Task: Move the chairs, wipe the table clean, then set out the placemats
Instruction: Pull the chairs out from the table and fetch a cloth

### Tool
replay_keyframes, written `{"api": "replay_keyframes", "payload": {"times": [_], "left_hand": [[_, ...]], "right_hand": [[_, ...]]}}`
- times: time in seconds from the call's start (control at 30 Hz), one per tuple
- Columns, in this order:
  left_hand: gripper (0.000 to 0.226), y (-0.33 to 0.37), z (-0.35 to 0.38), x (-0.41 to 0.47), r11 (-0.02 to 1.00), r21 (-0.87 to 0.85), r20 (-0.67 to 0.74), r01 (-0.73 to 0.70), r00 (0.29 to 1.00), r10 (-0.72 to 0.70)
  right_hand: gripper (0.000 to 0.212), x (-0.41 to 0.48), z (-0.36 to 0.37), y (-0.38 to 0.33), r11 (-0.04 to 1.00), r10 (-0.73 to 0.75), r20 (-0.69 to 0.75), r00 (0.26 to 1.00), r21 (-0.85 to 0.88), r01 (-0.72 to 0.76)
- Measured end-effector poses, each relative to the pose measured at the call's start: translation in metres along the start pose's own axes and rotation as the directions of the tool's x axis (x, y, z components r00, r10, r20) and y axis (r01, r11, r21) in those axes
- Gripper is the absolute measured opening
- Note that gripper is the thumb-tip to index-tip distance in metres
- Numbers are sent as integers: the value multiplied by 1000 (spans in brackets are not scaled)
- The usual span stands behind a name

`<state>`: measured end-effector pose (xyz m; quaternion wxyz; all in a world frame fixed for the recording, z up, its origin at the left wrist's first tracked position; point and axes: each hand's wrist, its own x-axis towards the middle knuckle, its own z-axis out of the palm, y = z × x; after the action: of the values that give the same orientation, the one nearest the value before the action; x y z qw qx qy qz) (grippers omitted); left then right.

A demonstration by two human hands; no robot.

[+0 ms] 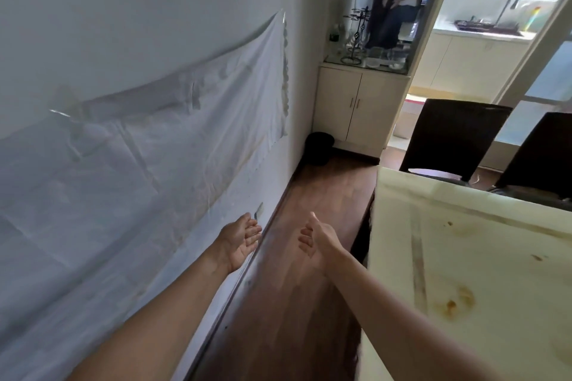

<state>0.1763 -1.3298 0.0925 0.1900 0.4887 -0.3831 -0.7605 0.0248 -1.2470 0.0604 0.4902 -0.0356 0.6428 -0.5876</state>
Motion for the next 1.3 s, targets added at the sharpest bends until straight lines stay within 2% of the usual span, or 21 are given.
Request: {"api": "replay_keyframes", "payload": {"times": [0.13, 0.27, 0.4, 0.53, 0.77, 0.9, 1.03, 1.17, 1.3], "left_hand": [[51, 32, 10, 61, 999, 30, 67, 35, 997, -37], [51, 70, 18, 120, 995, 81, 170, 58, 983, -71], [50, 115, 32, 171, 990, 132, 232, 58, 969, -88], [49, 147, 59, 216, 984, 171, 281, 56, 954, -103], [47, 177, 127, 299, 970, 228, 356, 88, 920, -167], [47, 202, 180, 357, 964, 254, 386, 74, 906, -172], [33, 240, 245, 413, 954, 296, 398, 51, 901, -172], [40, 275, 304, 464, 949, 316, 425, 16, 892, -157], [31, 294, 343, 505, 929, 368, 423, 36, 883, -202]], "right_hand": [[35, 49, 9, -21, 995, 8, -87, 996, 98, 0], [41, 92, 28, -55, 983, -48, -185, 982, 168, 79], [38, 126, 51, -91, 976, -99, -258, 961, 164, 145], [36, 157, 55, -117, 972, -72, -302, 951, 191, 135], [30, 232, 25, -170, 967, -15, -395, 918, 228, 114], [29, 292, -2, -212, 949, -31, -415, 909, 273, 157], [32, 348, -33, -268, 938, -62, -443, 895, 280, 203], [33, 397, -63, -328, 942, -84, -483, 872, 246, 227], [34, 440, -80, -355, 944, -46, -476, 879, 266, 193]]}}
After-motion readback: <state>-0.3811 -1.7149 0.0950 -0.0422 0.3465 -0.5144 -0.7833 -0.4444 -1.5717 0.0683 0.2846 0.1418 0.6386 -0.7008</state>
